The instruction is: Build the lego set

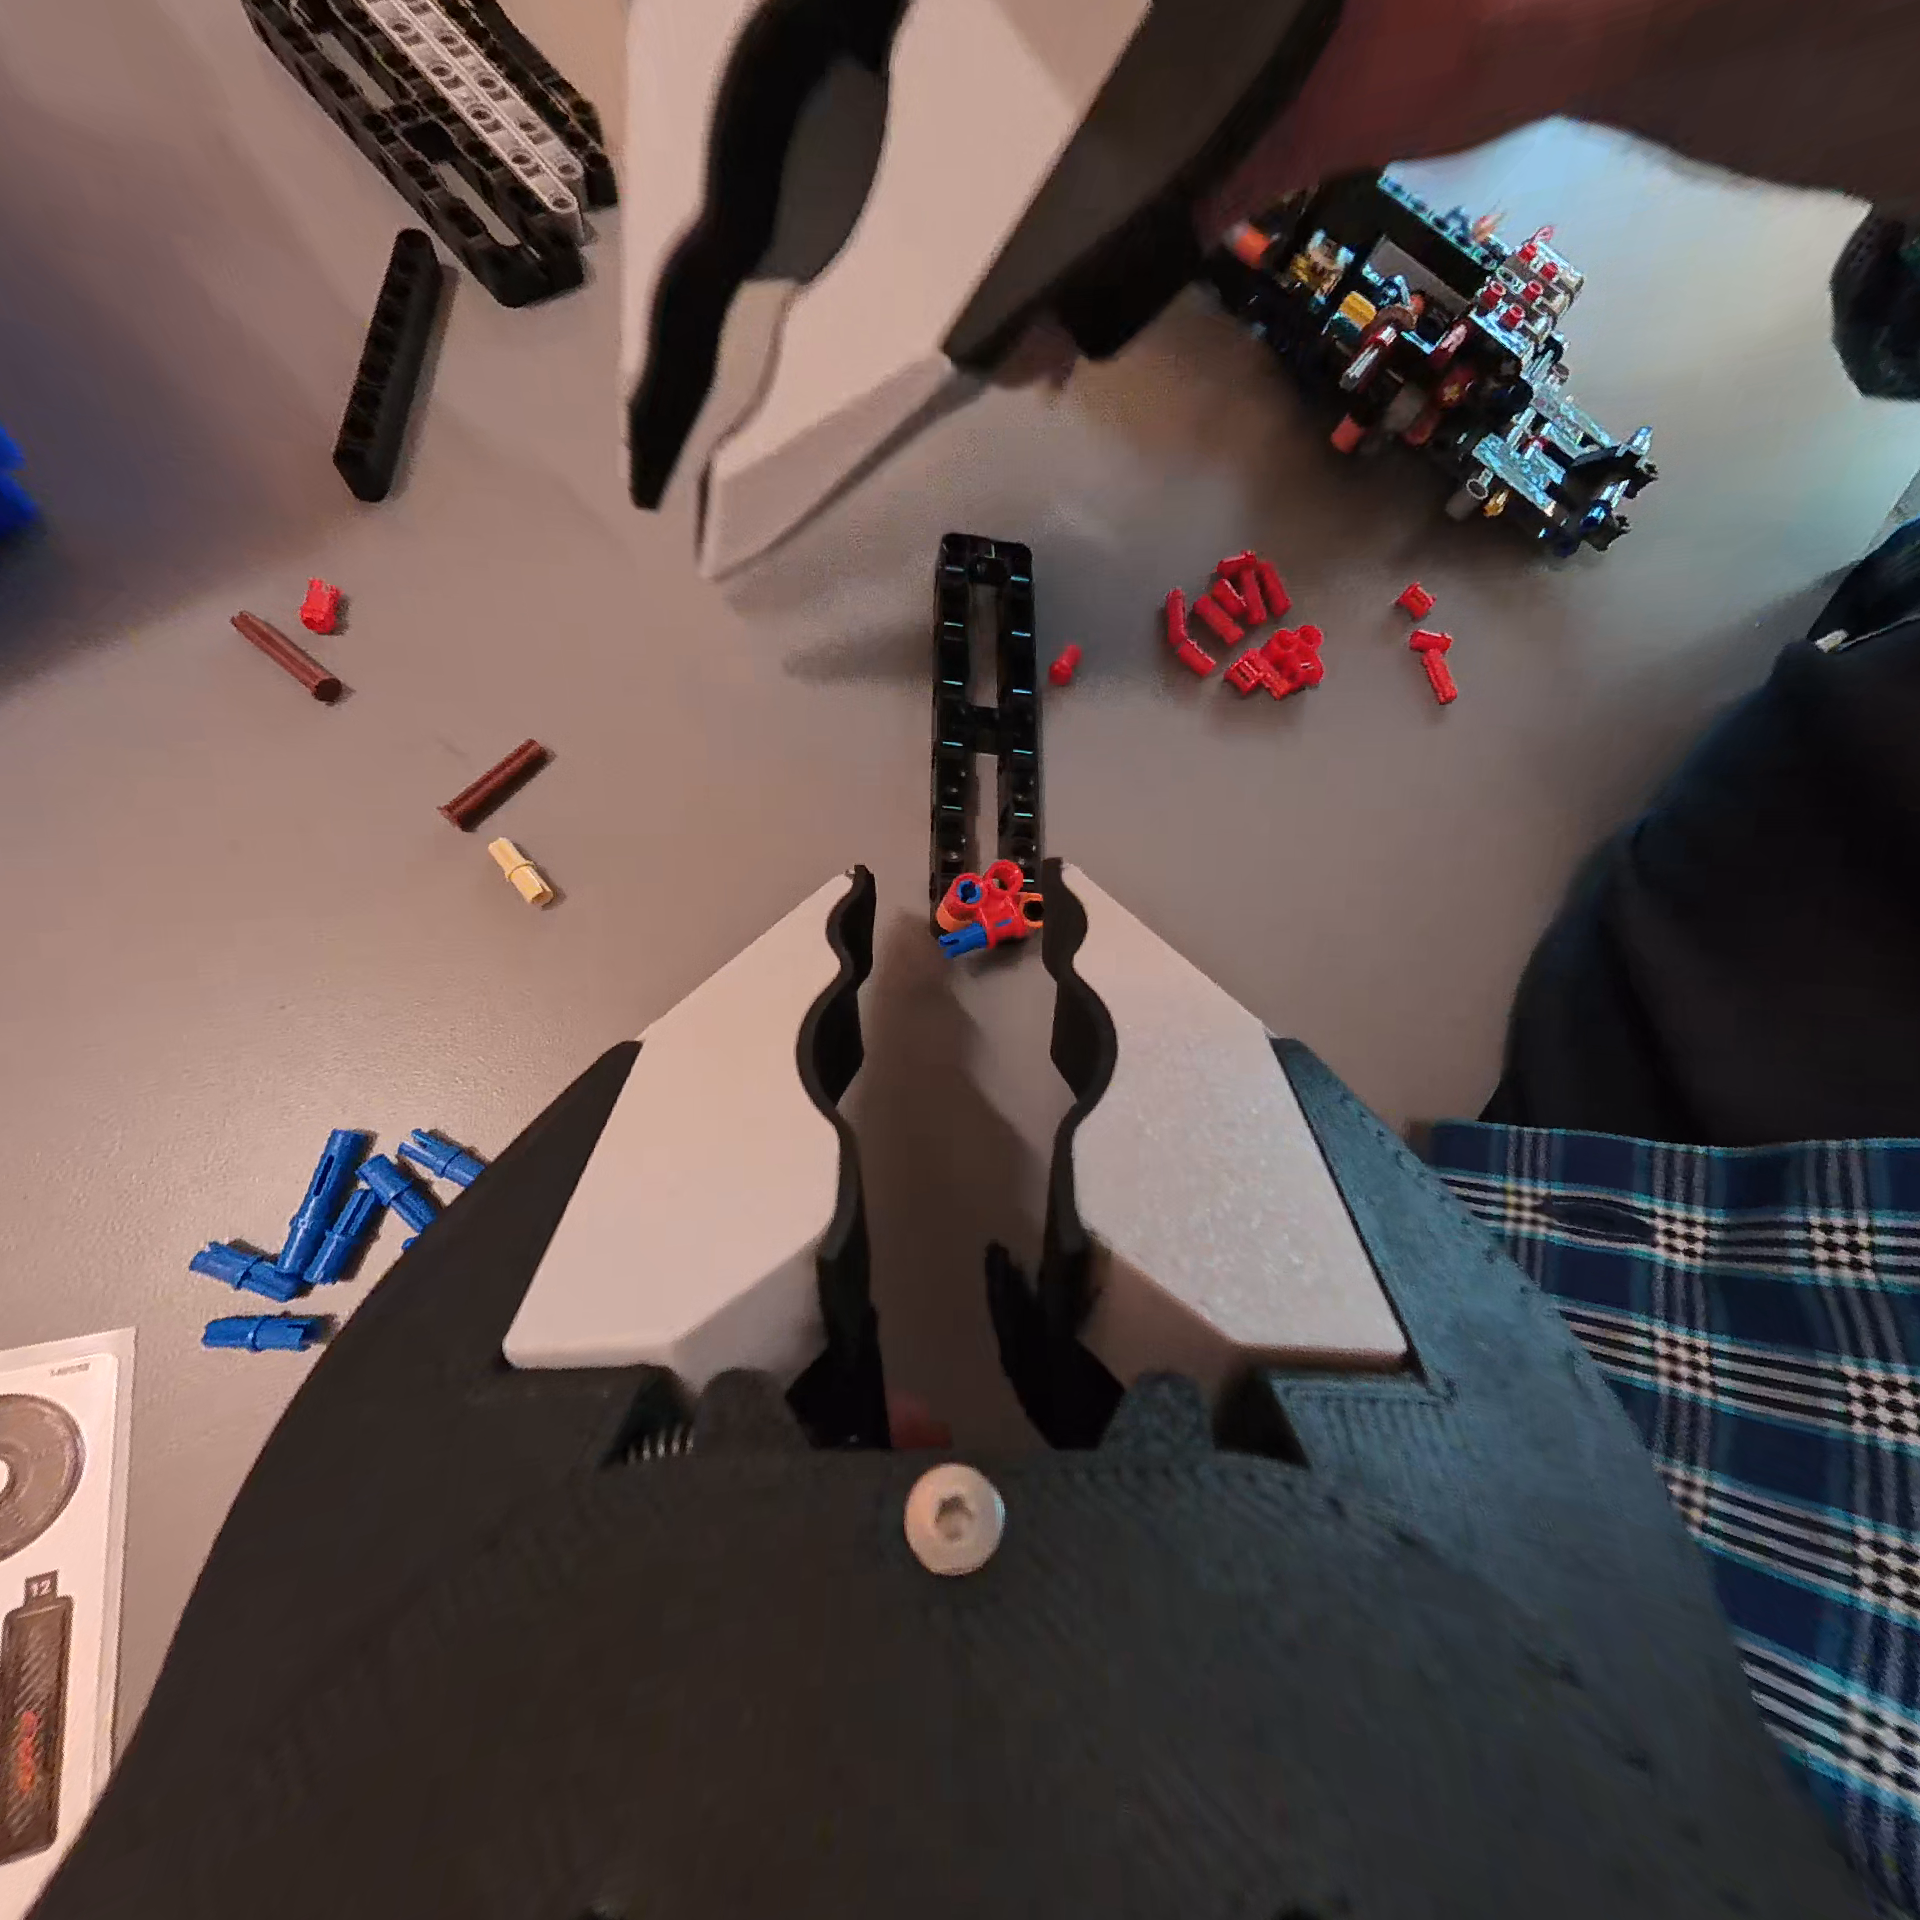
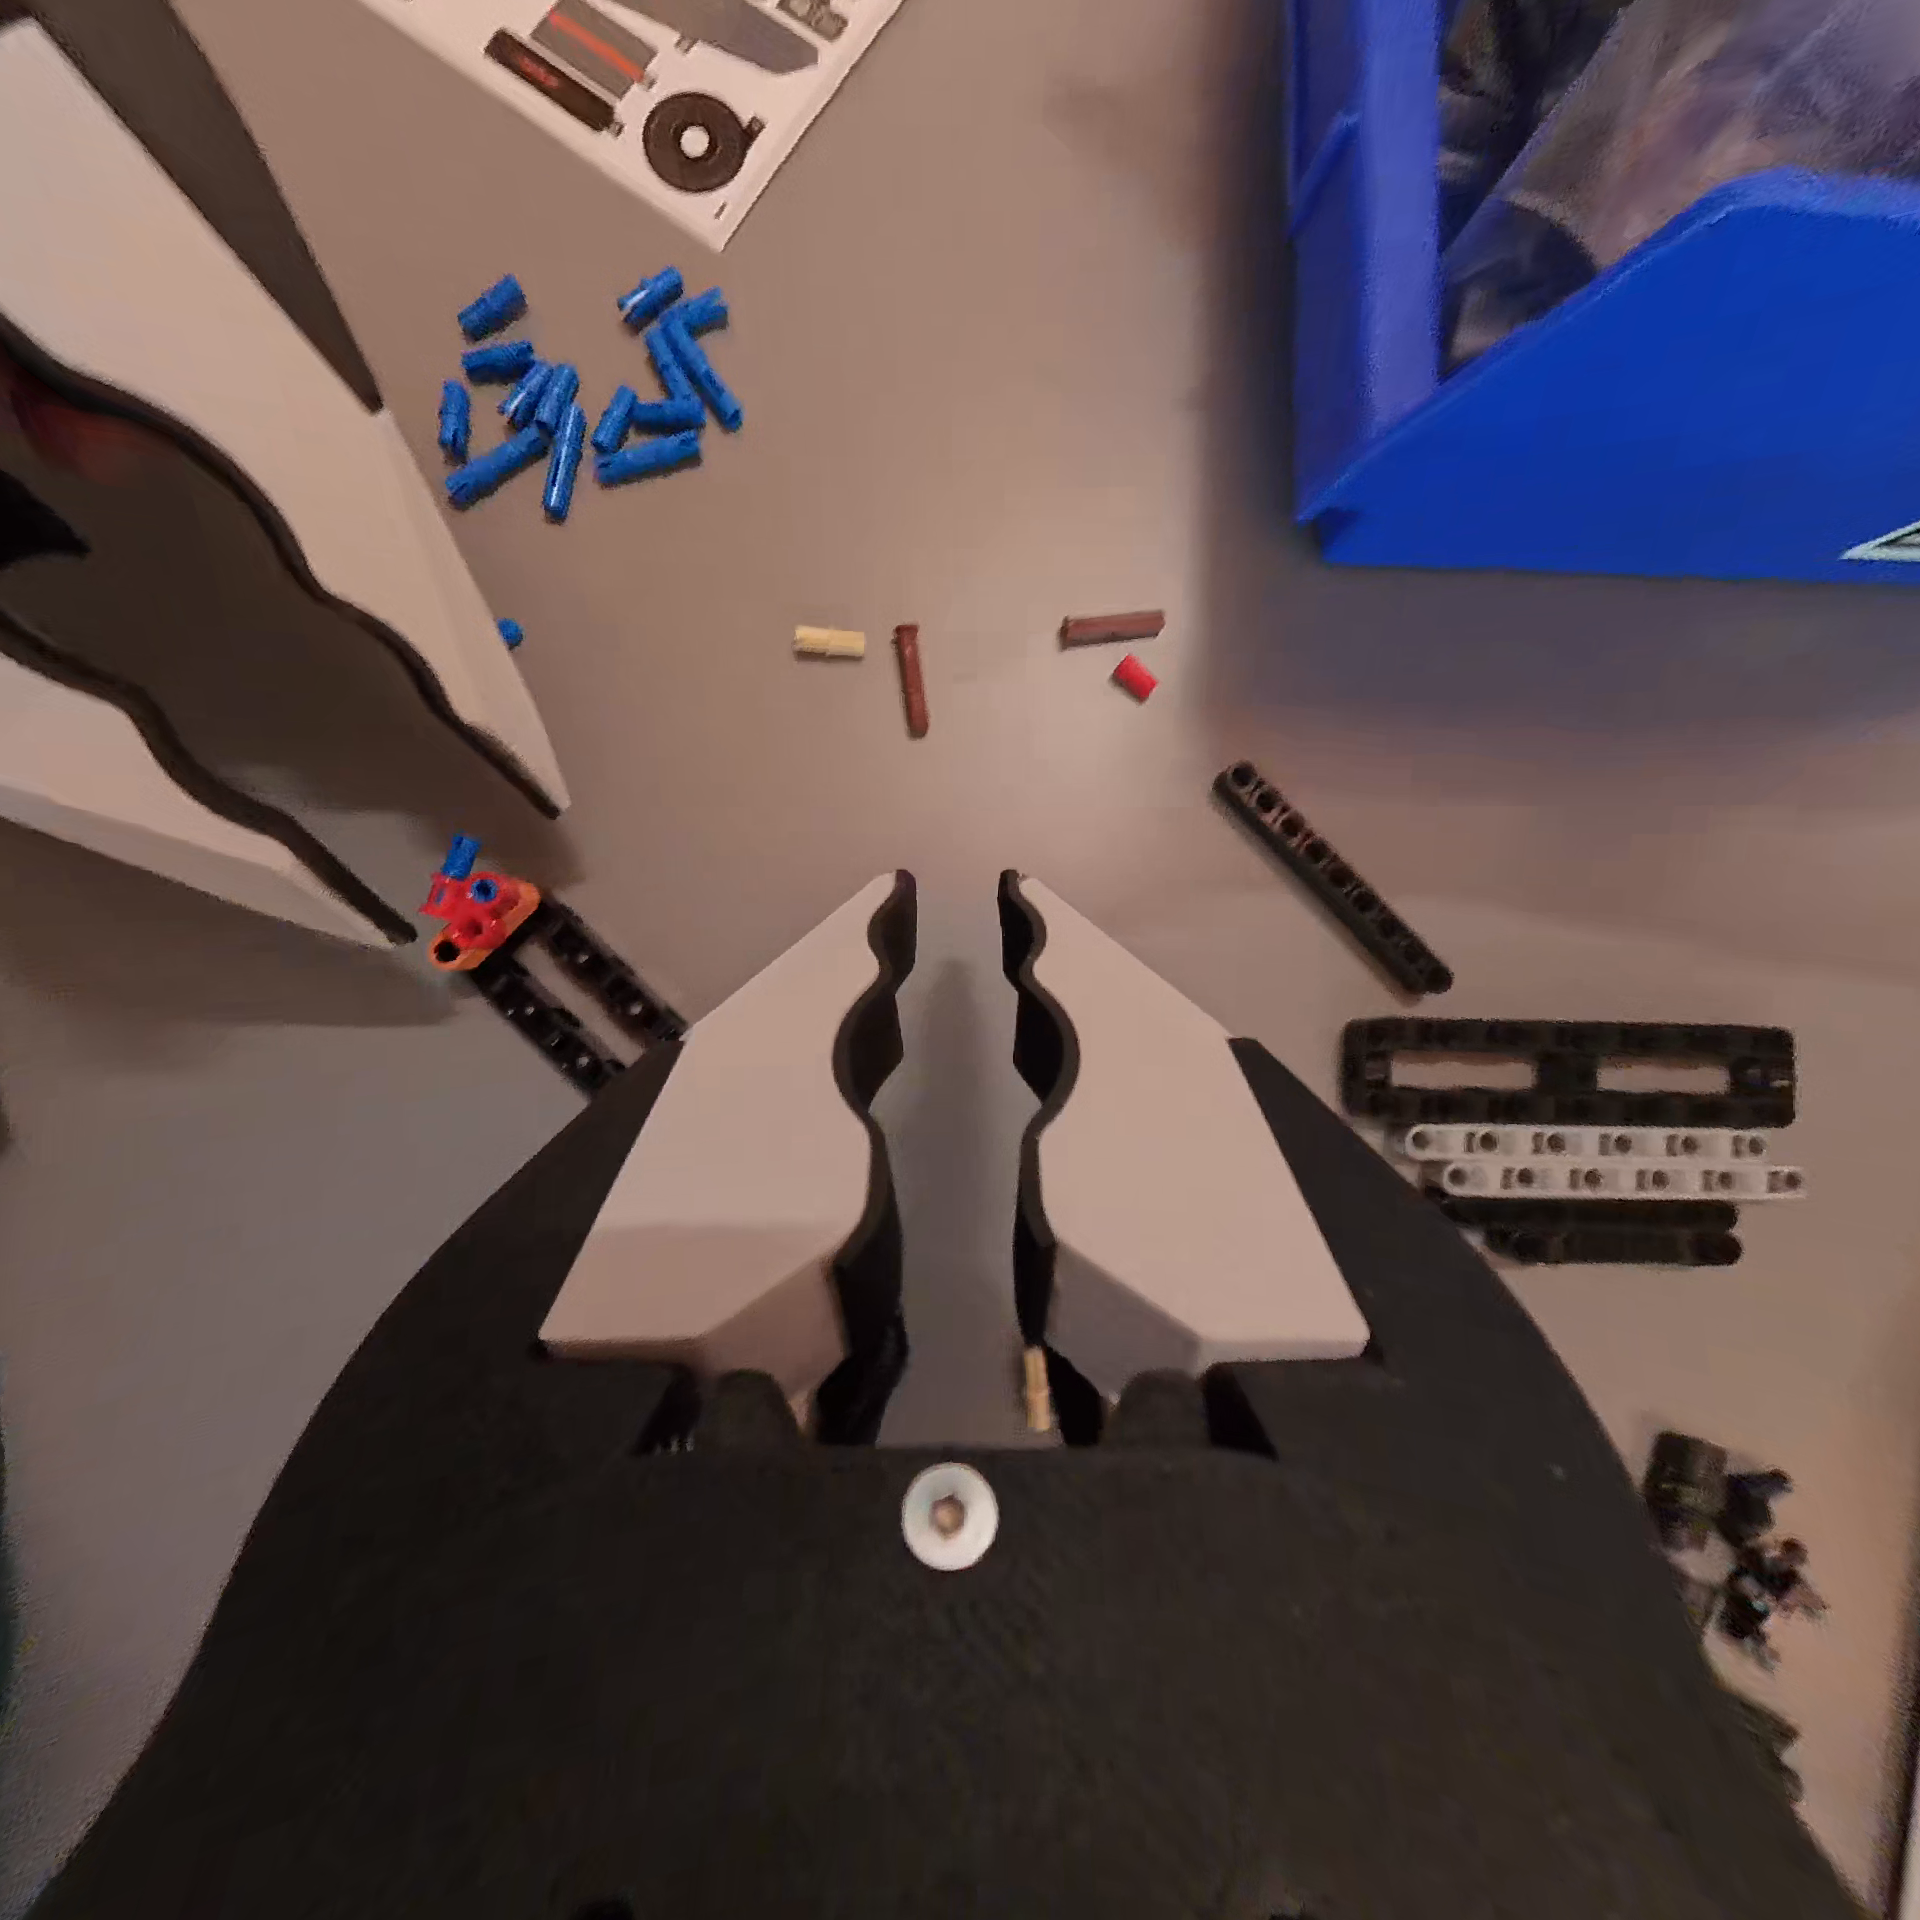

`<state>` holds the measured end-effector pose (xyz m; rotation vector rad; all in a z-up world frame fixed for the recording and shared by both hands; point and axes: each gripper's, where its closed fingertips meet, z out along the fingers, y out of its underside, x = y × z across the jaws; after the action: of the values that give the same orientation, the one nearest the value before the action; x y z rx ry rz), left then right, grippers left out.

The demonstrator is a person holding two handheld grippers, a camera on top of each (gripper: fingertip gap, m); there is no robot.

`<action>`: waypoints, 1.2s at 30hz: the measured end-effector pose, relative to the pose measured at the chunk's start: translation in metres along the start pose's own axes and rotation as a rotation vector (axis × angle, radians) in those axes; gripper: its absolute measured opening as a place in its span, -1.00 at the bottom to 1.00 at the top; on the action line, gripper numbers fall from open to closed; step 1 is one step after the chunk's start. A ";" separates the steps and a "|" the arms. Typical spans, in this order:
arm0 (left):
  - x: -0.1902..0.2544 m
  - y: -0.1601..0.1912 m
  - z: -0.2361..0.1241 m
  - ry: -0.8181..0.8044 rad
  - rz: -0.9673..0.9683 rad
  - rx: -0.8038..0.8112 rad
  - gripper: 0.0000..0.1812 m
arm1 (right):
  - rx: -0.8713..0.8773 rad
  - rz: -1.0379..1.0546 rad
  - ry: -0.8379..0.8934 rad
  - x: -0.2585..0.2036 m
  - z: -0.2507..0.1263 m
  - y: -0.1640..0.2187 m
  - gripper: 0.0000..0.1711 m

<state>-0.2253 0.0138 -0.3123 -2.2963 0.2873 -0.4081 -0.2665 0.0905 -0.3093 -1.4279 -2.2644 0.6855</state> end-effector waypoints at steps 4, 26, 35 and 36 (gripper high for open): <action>-0.003 0.002 0.000 -0.016 0.003 -0.001 -0.67 | 0.002 -0.055 0.001 0.018 0.009 -0.013 -0.85; -0.015 -0.003 -0.009 -0.056 -0.003 0.057 -0.69 | -0.118 -0.252 -0.090 0.036 0.056 -0.023 -0.98; -0.035 -0.034 -0.037 -0.224 0.144 0.199 -0.69 | 0.109 -0.017 -0.479 -0.027 -0.015 -0.036 -0.98; -0.034 -0.038 -0.038 -0.235 0.189 0.208 -0.69 | 0.119 -0.006 -0.517 -0.034 -0.022 -0.036 -0.98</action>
<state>-0.2678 0.0255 -0.2667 -2.0667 0.3239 -0.0669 -0.2662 0.0514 -0.2721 -1.2960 -2.5402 1.2878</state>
